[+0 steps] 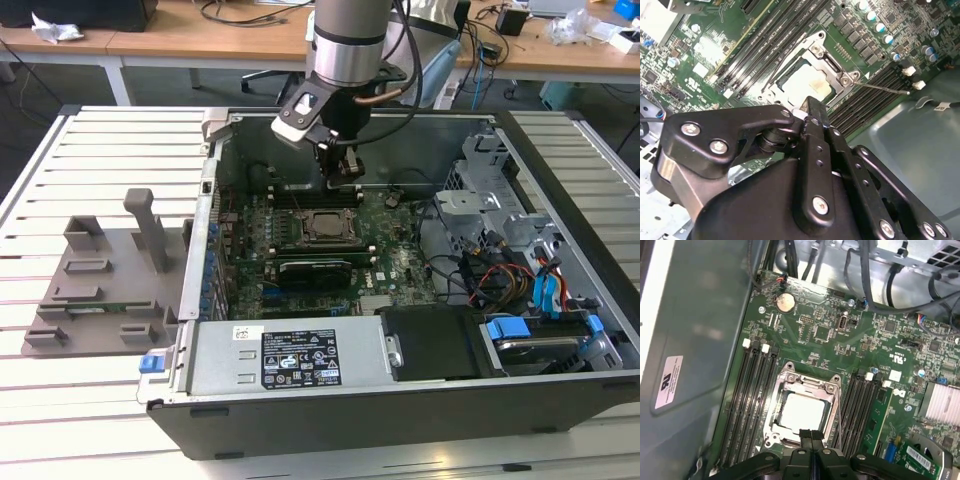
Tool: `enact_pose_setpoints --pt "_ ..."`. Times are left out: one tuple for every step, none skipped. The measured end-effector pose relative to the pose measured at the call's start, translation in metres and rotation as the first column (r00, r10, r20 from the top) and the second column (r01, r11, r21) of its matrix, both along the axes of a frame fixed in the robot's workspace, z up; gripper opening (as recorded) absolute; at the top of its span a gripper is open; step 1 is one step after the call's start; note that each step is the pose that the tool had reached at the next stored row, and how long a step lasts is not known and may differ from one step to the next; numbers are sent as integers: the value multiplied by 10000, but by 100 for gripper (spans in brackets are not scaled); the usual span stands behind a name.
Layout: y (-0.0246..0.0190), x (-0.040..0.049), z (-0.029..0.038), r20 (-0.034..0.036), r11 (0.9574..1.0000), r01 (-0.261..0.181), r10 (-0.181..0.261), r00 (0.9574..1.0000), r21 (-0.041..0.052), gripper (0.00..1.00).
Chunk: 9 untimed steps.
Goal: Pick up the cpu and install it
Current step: 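Install the first cpu locking lever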
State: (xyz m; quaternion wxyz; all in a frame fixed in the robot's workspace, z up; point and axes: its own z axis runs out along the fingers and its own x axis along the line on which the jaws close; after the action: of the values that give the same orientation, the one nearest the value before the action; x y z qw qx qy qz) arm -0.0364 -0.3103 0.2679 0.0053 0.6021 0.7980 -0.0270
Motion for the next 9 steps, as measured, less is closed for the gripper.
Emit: enact_pose_setpoints --pt "0 0 0 0 9999 -105 105 9999 -1 11" --pt "0 0 0 0 9999 -162 162 9999 -1 11" --pt "0 0 0 0 9998 -211 211 9998 0 11" --pt "0 0 0 0 9997 -261 261 9997 0 11" --pt "0 0 0 0 9994 -334 334 9994 0 11" --pt "0 0 0 0 9991 -417 417 9991 0 11" --pt "0 0 0 0 9987 -512 512 9987 0 11" --pt "0 0 0 0 9984 -560 560 9984 0 11" --pt "0 0 0 0 9981 -612 612 9981 0 11"
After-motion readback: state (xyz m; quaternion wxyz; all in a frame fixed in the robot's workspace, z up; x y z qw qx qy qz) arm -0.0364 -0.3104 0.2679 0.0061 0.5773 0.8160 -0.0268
